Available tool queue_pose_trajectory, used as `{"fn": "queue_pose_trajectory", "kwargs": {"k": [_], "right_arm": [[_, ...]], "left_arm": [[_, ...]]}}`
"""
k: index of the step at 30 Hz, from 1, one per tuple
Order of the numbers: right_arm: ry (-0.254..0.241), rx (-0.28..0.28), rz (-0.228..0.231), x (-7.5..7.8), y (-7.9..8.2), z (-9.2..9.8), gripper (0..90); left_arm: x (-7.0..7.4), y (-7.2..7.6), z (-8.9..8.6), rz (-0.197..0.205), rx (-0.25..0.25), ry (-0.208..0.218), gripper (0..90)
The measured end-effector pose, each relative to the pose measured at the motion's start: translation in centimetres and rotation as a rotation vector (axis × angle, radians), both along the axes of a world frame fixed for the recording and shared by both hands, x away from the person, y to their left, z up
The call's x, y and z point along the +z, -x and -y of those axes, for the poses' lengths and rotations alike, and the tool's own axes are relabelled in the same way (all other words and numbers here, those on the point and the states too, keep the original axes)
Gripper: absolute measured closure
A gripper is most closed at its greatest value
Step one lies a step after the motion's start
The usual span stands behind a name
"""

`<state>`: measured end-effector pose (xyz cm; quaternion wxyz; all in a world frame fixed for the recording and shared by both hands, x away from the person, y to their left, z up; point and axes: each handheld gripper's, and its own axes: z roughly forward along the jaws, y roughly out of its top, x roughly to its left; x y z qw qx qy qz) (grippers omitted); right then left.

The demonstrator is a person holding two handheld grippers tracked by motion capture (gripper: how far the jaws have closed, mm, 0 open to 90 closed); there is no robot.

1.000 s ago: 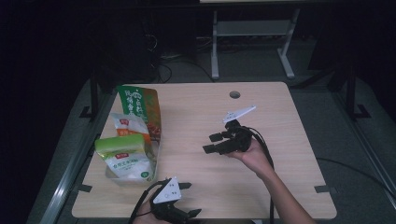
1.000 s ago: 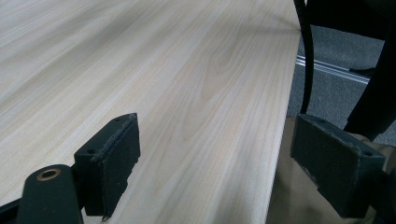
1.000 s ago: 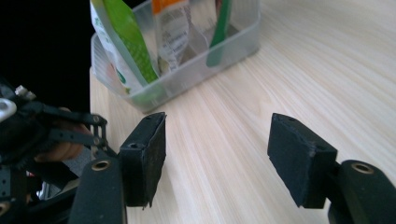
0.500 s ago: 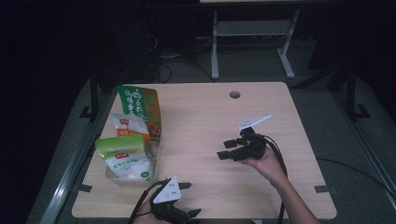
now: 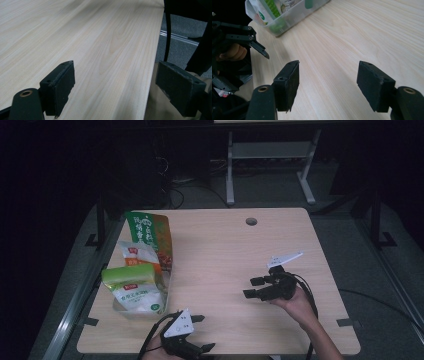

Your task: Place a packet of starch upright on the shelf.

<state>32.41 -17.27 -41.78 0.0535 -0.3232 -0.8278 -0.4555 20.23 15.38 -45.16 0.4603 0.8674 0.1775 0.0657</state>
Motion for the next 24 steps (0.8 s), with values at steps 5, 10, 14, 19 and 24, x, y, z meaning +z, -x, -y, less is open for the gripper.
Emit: {"fn": "queue_pose_trajectory", "kwargs": {"k": [5, 10, 14, 19, 24], "right_arm": [[-0.007, -0.015, 0.002, -0.4, 0.6, 0.9, 33.9], [-0.004, -0.028, -0.003, -0.9, 1.4, 1.8, 33.8], [-0.004, -0.034, -0.007, -1.3, 1.8, 2.2, 33.7], [-0.003, -0.043, -0.015, -1.9, 2.7, 2.9, 33.5], [0.001, -0.05, -0.02, -2.3, 3.7, 3.4, 33.2]], "left_arm": [[0.0, 0.0, 0.0, 0.0, 0.001, 0.001, 15.7], [0.0, -0.1, -0.1, 0.004, 0.005, 0.003, 15.7], [0.0, -0.1, -0.1, 0.004, 0.005, 0.002, 15.7], [0.0, -0.1, -0.1, 0.002, 0.008, 0.004, 15.7], [-0.1, -0.1, -0.1, 0.001, 0.008, 0.003, 15.7]]}}
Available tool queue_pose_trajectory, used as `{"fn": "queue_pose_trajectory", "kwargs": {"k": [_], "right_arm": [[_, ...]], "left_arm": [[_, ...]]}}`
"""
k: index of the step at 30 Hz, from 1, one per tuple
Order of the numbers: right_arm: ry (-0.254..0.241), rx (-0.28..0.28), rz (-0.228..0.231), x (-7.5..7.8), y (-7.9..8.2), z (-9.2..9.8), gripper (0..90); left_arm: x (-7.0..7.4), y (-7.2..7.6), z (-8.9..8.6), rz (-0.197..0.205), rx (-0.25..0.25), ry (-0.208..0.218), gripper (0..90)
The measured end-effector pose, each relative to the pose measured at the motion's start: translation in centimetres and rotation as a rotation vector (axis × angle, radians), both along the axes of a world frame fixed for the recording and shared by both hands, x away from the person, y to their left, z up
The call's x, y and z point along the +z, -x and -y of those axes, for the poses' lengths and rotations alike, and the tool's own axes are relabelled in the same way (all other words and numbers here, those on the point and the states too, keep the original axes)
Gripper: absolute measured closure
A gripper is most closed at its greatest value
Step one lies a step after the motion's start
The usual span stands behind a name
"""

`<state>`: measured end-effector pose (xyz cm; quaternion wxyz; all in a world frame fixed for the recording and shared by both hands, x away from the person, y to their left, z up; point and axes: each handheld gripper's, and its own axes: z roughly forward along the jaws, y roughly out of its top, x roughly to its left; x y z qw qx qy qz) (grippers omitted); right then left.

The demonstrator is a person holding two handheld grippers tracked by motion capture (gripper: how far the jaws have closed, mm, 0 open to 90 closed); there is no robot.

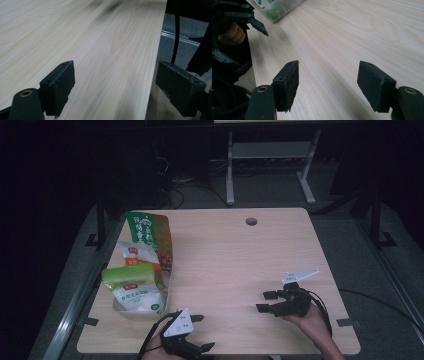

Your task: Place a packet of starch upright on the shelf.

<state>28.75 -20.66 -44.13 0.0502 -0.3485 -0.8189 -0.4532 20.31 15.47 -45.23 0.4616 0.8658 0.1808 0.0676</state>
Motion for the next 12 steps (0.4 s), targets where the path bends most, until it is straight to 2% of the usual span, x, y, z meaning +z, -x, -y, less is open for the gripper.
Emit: {"fn": "queue_pose_trajectory", "kwargs": {"k": [7, 12], "right_arm": [[0.002, 0.001, 0.01, -0.2, 0.9, 0.1, 32.3], [0.006, -0.004, 0.036, -0.2, 2.0, 0.0, 30.5]], "left_arm": [[0.0, 0.0, -0.1, -0.002, 0.0, -0.002, 15.7], [0.1, -0.2, -0.2, -0.008, 0.0, 0.001, 15.7]]}}
